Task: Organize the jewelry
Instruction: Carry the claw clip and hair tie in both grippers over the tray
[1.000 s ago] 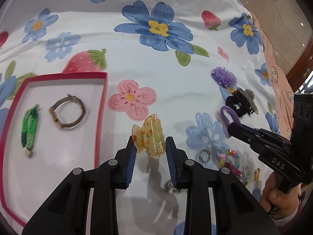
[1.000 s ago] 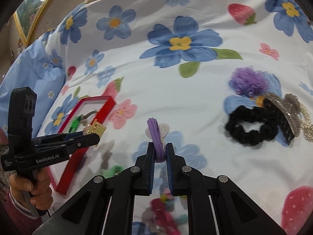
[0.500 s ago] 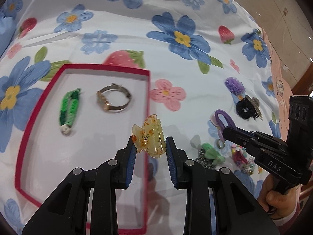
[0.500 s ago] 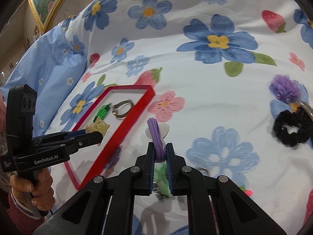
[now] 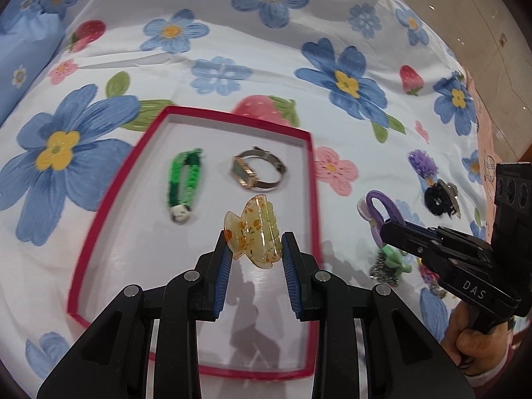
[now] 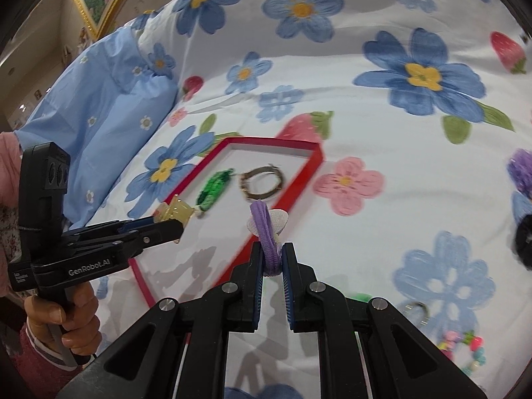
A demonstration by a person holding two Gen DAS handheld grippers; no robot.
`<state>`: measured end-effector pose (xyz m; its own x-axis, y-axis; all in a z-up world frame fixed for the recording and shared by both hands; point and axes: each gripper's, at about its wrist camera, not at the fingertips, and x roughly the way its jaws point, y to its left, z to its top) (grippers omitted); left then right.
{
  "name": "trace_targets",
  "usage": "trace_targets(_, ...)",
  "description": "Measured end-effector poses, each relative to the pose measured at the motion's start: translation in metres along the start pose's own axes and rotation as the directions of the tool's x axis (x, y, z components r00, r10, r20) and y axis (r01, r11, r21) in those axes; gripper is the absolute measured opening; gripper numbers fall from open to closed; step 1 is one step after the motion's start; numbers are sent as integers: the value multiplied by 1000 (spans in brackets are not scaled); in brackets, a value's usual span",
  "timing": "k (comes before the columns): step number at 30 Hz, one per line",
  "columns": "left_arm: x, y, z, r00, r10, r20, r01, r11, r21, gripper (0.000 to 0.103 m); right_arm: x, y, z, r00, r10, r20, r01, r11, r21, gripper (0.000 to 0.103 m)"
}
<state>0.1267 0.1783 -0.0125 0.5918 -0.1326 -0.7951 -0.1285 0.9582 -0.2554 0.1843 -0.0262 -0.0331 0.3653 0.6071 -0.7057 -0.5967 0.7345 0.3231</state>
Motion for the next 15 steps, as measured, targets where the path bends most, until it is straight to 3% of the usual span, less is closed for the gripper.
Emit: trace_targets(15,19,55,6,997,72,-40,-74,996,-46,28,57,41,20,996,47,-72,-52,996,-71,11)
